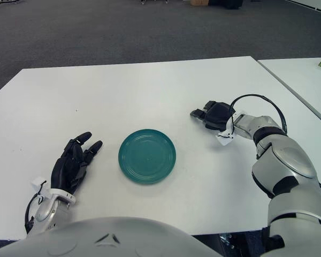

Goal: Put the gum into the plate.

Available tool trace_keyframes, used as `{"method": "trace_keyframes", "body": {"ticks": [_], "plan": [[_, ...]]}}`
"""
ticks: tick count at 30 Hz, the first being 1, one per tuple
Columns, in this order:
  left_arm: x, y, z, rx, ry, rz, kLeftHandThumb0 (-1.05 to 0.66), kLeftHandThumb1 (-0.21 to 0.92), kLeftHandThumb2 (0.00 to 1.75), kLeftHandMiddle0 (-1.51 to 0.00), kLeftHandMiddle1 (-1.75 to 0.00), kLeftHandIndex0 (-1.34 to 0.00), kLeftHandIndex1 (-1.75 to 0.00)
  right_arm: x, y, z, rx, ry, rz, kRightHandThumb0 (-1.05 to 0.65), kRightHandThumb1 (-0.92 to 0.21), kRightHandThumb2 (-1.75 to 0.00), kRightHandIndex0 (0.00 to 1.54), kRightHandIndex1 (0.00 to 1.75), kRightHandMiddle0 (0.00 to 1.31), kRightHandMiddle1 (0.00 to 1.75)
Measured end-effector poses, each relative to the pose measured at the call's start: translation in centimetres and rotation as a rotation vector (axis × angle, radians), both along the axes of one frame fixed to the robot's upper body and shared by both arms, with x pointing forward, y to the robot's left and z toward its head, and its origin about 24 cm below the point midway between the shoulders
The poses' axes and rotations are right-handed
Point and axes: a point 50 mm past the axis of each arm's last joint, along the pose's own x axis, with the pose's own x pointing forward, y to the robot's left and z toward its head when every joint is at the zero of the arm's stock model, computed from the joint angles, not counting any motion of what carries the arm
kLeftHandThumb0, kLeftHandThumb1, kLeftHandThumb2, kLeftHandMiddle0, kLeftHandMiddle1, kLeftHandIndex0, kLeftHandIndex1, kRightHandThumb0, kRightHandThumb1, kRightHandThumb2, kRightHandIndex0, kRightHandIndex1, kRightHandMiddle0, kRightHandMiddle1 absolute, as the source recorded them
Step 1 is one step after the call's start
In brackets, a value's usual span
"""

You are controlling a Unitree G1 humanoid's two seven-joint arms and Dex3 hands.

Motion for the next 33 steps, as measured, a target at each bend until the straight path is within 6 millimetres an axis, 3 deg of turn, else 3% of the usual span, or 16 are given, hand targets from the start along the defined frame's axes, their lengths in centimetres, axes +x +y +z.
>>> {"method": "trace_keyframes", "body": {"ticks": [16,33], "plan": [[1.2,0.0,-0.2,0.011,-0.014,-0.009,-0.75,0.92,0.72,-0.41,-0.60,-0.13,-1.07,-0.1,-0.5,0.5,-0.020,0.031,-0.018,-1.05,-0.92,-0.69,0.02,0.00,0.00,0.01],[1.8,0.5,-0.4,0.017,-0.024,-0.014,-0.75,0.92,0.72,-0.41,-0.61,-0.13,-1.07,-0.3,-1.3,0.6,-0.030,0.031,-0.048,-1.05,-0.92,-0.74,0.02,0.01,0.00,0.00]]}}
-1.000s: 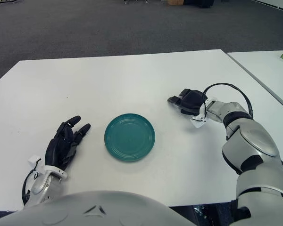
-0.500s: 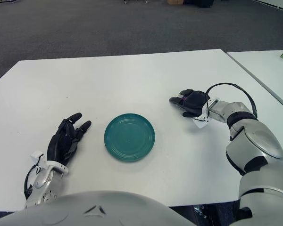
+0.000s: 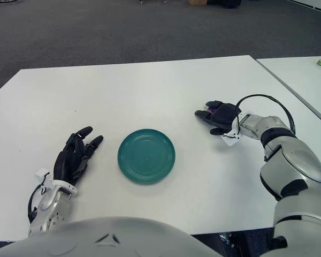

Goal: Put the gum into the plate.

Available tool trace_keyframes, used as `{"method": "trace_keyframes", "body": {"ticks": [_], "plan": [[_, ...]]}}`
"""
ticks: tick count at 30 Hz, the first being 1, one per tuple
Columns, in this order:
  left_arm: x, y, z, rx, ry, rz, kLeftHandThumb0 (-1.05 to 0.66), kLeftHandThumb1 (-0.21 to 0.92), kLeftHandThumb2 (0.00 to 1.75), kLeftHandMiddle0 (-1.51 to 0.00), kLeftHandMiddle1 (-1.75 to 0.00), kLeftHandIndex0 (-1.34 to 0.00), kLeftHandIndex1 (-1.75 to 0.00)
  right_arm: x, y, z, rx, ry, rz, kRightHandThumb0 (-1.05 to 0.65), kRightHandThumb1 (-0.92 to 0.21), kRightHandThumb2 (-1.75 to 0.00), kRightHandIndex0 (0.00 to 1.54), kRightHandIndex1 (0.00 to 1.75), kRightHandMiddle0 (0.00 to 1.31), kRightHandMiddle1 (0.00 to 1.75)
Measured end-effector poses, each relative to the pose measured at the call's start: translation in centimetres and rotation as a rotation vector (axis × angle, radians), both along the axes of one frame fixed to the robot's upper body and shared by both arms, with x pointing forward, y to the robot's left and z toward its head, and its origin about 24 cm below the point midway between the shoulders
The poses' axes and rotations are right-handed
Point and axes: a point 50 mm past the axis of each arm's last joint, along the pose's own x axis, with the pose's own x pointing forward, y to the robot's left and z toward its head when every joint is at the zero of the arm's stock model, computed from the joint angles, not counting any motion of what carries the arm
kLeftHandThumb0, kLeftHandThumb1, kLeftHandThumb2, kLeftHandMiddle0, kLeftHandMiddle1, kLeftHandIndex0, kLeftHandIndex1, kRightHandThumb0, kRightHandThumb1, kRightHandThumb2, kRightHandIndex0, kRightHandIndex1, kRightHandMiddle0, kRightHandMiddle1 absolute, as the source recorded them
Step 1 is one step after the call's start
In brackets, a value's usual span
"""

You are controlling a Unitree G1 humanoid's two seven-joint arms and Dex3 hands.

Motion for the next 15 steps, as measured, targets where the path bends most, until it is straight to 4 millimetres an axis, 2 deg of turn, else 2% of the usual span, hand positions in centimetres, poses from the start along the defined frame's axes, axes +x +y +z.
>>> {"method": "trace_keyframes", "body": {"ticks": [15], "plan": [[0.09,0.88,-0.12,0.004,-0.003,0.002,-0.75,0.92,0.72,-0.41,-0.61,-0.13,-1.07,-0.37,-0.86,0.32,-0.008,0.026,-0.040,-1.05,-0.92,-0.68,0.06,0.02,0.00,0.00]]}}
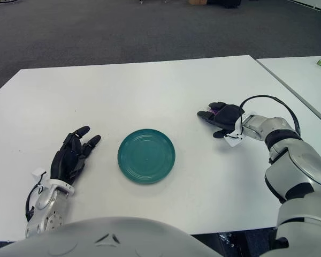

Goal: Put the gum into the plate.

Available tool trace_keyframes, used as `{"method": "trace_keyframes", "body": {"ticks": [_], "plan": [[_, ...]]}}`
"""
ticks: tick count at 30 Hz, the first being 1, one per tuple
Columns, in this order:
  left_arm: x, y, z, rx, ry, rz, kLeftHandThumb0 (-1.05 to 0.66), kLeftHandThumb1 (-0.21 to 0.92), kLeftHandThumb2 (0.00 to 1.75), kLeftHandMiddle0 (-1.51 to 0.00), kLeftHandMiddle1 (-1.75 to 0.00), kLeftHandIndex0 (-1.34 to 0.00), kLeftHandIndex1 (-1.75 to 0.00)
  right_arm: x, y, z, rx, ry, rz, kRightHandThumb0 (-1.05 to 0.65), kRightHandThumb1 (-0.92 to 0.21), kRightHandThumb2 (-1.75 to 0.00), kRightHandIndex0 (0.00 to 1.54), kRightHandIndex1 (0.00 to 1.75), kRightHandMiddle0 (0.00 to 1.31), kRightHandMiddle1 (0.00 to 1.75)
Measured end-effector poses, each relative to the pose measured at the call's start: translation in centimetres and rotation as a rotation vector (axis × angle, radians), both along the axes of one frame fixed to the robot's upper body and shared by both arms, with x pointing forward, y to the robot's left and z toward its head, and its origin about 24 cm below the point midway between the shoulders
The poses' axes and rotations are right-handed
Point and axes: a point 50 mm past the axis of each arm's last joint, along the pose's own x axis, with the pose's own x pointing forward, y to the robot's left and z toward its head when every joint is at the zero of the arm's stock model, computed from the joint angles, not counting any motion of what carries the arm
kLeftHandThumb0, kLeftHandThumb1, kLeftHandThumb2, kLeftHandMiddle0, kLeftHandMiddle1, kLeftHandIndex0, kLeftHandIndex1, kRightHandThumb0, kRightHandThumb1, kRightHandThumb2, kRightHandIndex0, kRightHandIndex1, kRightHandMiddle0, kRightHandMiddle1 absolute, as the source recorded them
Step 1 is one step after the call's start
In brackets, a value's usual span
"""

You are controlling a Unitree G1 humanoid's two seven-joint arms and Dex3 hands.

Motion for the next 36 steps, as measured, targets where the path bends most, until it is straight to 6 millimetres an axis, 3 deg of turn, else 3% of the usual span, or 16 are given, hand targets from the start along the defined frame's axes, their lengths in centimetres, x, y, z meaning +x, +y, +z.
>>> {"method": "trace_keyframes", "body": {"ticks": [23,33,36], "plan": [[0.3,0.9,-0.1,0.001,0.003,0.002,-0.75,0.92,0.72,-0.41,-0.62,-0.13,-1.07,-0.7,-2.5,-0.6,0.022,-0.049,-0.213,-1.05,-0.92,-0.55,0.29,0.07,0.04,0.04],[0.5,1.1,-0.2,0.001,0.002,0.000,-0.75,0.92,0.72,-0.41,-0.62,-0.13,-1.07,-1.0,-3.6,-1.7,0.110,-0.105,-0.434,-1.05,-0.92,-0.51,0.30,0.06,0.04,0.07],[0.6,1.2,-0.2,0.002,0.003,0.002,-0.75,0.92,0.72,-0.41,-0.62,-0.13,-1.07,-0.9,-3.6,-1.6,0.155,-0.111,-0.483,-1.04,-0.92,-0.48,0.24,0.02,0.01,0.16]]}}
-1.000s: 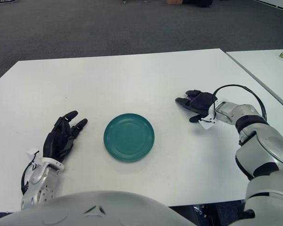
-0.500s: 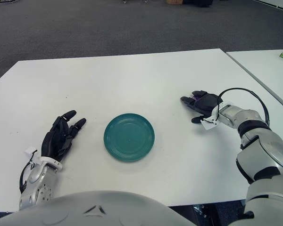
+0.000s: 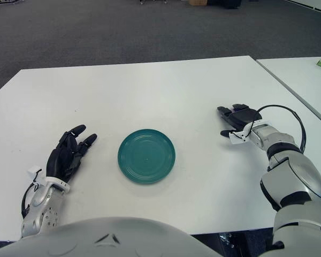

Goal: Put the gum into the plate.

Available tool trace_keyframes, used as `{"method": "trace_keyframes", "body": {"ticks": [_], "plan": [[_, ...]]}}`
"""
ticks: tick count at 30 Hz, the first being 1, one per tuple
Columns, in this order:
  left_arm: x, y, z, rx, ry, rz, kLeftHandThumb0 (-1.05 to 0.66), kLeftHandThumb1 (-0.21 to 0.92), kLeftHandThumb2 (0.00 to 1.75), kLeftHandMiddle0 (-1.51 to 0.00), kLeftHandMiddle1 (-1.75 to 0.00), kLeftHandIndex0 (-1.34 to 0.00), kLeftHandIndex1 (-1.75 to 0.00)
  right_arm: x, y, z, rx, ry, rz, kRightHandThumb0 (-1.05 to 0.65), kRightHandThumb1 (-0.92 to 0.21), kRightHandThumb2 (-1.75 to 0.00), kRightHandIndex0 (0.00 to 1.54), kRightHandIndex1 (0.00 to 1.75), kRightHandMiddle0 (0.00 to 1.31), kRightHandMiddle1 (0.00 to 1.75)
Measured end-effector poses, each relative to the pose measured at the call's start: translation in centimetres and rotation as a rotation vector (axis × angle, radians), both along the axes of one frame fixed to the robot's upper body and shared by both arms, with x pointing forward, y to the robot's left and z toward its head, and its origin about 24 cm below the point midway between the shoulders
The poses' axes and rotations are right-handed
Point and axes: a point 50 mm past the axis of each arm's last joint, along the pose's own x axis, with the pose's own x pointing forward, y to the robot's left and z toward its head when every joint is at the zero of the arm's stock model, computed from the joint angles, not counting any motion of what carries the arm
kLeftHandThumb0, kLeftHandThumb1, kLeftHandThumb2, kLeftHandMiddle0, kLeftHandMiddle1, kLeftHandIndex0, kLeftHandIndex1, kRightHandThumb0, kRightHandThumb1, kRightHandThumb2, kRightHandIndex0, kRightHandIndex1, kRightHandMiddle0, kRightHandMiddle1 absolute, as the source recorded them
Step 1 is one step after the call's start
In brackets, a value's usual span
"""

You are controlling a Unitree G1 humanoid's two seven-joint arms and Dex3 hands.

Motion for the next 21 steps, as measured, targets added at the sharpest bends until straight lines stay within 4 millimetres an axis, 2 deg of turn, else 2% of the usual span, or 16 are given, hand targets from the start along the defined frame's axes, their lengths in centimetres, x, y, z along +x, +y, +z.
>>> {"method": "trace_keyframes", "body": {"ticks": [5,12,21], "plan": [[0.3,0.0,-0.1,-0.002,0.000,-0.002,-0.75,0.92,0.72,-0.41,-0.62,-0.13,-1.07,0.3,0.2,-0.5,0.097,-0.024,-0.129,-1.03,-0.92,-0.45,0.19,0.00,0.00,0.25],[0.9,0.3,-0.2,-0.002,-0.005,-0.004,-0.75,0.92,0.72,-0.41,-0.62,-0.13,-1.07,0.3,0.3,-1.0,0.142,-0.054,-0.223,-1.04,-0.92,-0.45,0.24,0.02,0.00,0.31],[1.7,1.1,-0.5,0.007,-0.004,-0.005,-0.75,0.92,0.72,-0.41,-0.62,-0.13,-1.07,1.8,1.5,-0.2,0.223,-0.101,-0.284,-1.04,-0.92,-0.42,0.26,0.02,0.00,0.33]]}}
